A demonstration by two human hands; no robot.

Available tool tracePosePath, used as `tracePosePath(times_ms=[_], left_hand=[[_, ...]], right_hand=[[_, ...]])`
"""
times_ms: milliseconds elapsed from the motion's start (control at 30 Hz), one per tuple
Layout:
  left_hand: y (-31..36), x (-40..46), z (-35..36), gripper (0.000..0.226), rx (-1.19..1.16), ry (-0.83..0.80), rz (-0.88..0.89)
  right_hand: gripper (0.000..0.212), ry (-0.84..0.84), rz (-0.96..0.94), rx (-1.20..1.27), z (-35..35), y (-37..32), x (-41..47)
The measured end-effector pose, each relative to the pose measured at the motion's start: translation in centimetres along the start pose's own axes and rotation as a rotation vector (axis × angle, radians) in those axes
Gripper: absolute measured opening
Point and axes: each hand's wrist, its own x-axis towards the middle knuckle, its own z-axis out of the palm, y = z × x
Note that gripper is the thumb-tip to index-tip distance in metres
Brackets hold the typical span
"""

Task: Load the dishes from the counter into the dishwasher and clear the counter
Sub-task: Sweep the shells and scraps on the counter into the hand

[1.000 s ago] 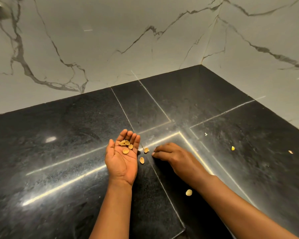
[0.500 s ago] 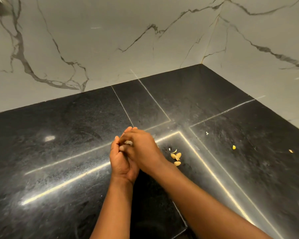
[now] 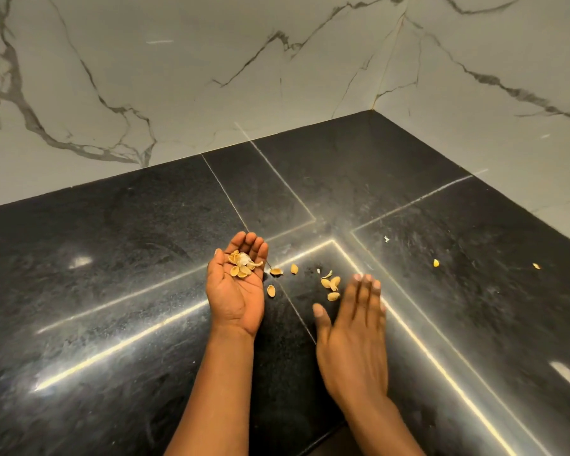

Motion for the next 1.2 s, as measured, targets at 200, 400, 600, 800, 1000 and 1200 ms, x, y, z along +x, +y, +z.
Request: tracePosePath(times_ms=[200,400,600,800,1000,1200], left_hand=[[0.2,-0.1,-0.3,0.045,-0.024,-0.036,0.042],[0.4,-0.3,-0.4,0.042,-0.034,-0.050,0.076],[0.3,-0.3,-0.3,0.043,-0.038,-0.064,0.056],[0.0,-0.5,0.2,0.045,0.036,-0.089,-0.058],[-0.3,-0.3,0.3,0.047,0.016,-0.056,-0.142],[-0.2,0.0,-0.2,0.041,-0.072,-0.001,-0.132]], right_hand=[[0.060,-0.030,-0.288,0.142,1.7,-6.2,5.6],[0.037,-0.154,-0.639,0.366,1.3,-4.9,4.7],[0.042,-0.171,-0.766,0.142,-1.5,0.5,3.6],[0.006,-0.006,-0.673,0.167,-2.2,-1.0,4.8],[0.016,-0.074,-0.369,0.719,-4.2,-5.5,6.9],[0.025,-0.068,-0.666,0.472,-4.3,-10.3,7.6]])
